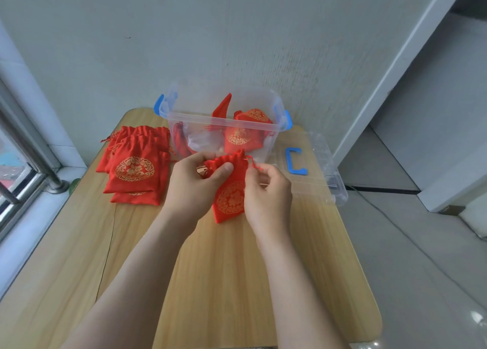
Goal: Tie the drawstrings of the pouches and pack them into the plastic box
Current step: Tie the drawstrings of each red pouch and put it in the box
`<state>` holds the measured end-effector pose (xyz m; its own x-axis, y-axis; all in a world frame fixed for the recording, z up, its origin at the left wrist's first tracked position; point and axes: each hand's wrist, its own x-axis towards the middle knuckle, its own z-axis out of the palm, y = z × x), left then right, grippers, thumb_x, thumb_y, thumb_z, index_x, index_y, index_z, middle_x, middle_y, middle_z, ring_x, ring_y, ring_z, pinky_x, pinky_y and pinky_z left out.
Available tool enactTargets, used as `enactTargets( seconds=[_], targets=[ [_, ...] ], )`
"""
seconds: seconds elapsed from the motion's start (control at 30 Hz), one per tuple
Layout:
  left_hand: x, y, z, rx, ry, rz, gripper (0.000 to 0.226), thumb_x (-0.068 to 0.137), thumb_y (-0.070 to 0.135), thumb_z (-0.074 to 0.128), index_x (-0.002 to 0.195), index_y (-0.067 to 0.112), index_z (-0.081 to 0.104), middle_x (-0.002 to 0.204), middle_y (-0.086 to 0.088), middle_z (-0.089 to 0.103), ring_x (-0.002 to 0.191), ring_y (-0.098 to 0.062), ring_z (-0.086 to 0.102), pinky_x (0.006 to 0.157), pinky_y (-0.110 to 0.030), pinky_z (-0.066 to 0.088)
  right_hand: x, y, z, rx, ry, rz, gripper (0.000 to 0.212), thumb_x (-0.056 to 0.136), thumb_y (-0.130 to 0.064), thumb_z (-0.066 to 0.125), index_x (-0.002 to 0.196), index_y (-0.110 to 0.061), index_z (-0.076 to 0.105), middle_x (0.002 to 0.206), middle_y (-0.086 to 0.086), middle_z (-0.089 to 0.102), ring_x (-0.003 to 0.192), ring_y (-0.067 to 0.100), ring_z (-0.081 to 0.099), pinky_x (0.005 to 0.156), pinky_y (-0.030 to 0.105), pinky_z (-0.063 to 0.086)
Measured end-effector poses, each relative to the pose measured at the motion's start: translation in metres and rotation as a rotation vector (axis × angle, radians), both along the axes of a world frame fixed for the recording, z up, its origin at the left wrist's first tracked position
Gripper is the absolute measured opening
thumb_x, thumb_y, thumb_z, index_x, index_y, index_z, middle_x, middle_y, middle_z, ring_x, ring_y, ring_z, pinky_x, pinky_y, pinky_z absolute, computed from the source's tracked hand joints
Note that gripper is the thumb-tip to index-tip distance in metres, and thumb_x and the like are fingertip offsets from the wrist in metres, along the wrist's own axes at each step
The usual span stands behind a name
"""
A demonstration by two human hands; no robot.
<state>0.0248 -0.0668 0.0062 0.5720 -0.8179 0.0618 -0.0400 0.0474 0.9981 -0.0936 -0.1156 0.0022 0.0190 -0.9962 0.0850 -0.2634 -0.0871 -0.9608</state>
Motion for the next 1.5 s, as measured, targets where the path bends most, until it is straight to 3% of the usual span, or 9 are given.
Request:
enactTargets(
  seconds=[0.17,0.23,0.4,0.6,0.83,1.0,1.27,1.4,1.5],
  targets=[
    [0.001,-0.006,-0.001,0.028,0.12,-0.118,0.048,0.088,-0.014,0.064,0.123,0.018,0.076,0.115,-0.009,0.079,0.115,-0.037,0.072,0.107,-0.05,0.056,-0.001,-0.004,0.008,-0.051,-0.069,0.008,0.012,0.106,-0.032,0.063,0.096,-0.032,0.071,0.089,-0.014,0.074,0.085,-0.005,0.067,0.071,0.008,0.047],
    [-0.001,-0.009,-0.002,0.036,0.063,-0.095,0.047,0.091,-0.013,0.061,0.12,0.019,0.078,0.112,-0.007,0.08,0.112,-0.031,0.074,0.108,-0.052,0.055,-0.002,-0.007,0.011,-0.012,-0.112,-0.025,0.016,0.105,-0.032,0.064,0.09,-0.035,0.069,0.088,-0.016,0.075,0.086,-0.007,0.068,0.074,0.009,0.048],
    [-0.005,-0.015,-0.009,0.046,-0.097,0.041,0.034,0.101,-0.002,0.058,0.102,0.024,0.081,0.094,-0.001,0.082,0.097,-0.026,0.078,0.096,-0.048,0.062,-0.007,-0.009,0.02,0.131,-0.296,-0.102,0.015,0.099,-0.025,0.067,0.087,-0.023,0.075,0.09,-0.011,0.077,0.089,-0.001,0.071,0.077,0.02,0.049],
    [-0.005,-0.016,-0.013,0.079,-0.17,0.206,0.012,0.104,0.009,0.063,0.106,0.014,0.073,0.086,-0.002,0.08,0.074,-0.015,0.08,0.077,-0.042,0.067,-0.014,-0.011,0.025,0.207,-0.399,-0.148,0.023,0.094,-0.021,0.061,0.075,-0.019,0.073,0.078,-0.012,0.075,0.082,0.005,0.071,0.076,0.03,0.051],
    [-0.004,-0.008,-0.005,0.159,-0.232,0.374,0.013,0.1,0.023,0.073,0.089,0.016,0.072,0.069,0.001,0.077,0.055,-0.013,0.075,0.07,-0.046,0.065,-0.02,-0.013,0.035,0.344,-0.579,-0.162,0.024,0.097,-0.02,0.057,0.08,-0.019,0.074,0.097,-0.001,0.082,0.098,0.014,0.077,0.087,0.035,0.053],
    [0.0,-0.009,-0.003,0.118,0.072,0.411,0.021,0.106,0.022,0.064,0.101,0.002,0.066,0.074,-0.009,0.073,0.056,-0.02,0.074,0.052,-0.035,0.061,-0.023,-0.018,0.036,0.492,-0.743,-0.172,0.019,0.099,-0.019,0.058,0.091,-0.017,0.075,0.096,-0.001,0.083,0.084,0.014,0.069,0.072,0.029,0.045],
    [0.003,-0.009,0.002,-0.057,0.509,0.326,0.026,0.111,0.016,0.054,0.097,-0.003,0.064,0.079,-0.01,0.07,0.073,-0.022,0.078,0.065,-0.03,0.064,-0.027,-0.023,0.033,0.603,-1.147,-0.199,0.019,0.108,-0.01,0.043,0.116,-0.006,0.06,0.102,0.017,0.081,0.081,0.024,0.077,0.065,0.027,0.057],
    [0.001,-0.01,0.002,-0.076,0.643,0.308,0.017,0.111,0.012,0.054,0.101,0.0,0.061,0.091,-0.014,0.072,0.076,-0.02,0.08,0.064,-0.028,0.064,-0.024,-0.022,0.029,0.623,-1.073,-0.182,0.016,0.111,-0.017,0.044,0.115,-0.014,0.058,0.099,0.012,0.082,0.08,0.021,0.076,0.066,0.027,0.055],
    [0.002,-0.01,0.004,-0.076,0.773,0.301,0.008,0.11,0.007,0.053,0.109,0.002,0.059,0.101,-0.021,0.071,0.077,-0.02,0.081,0.062,-0.028,0.064,-0.023,-0.022,0.025,0.639,-0.954,-0.155,0.016,0.109,-0.022,0.047,0.114,-0.017,0.062,0.092,-0.001,0.08,0.094,0.018,0.078,0.078,0.03,0.05]
  ],
)
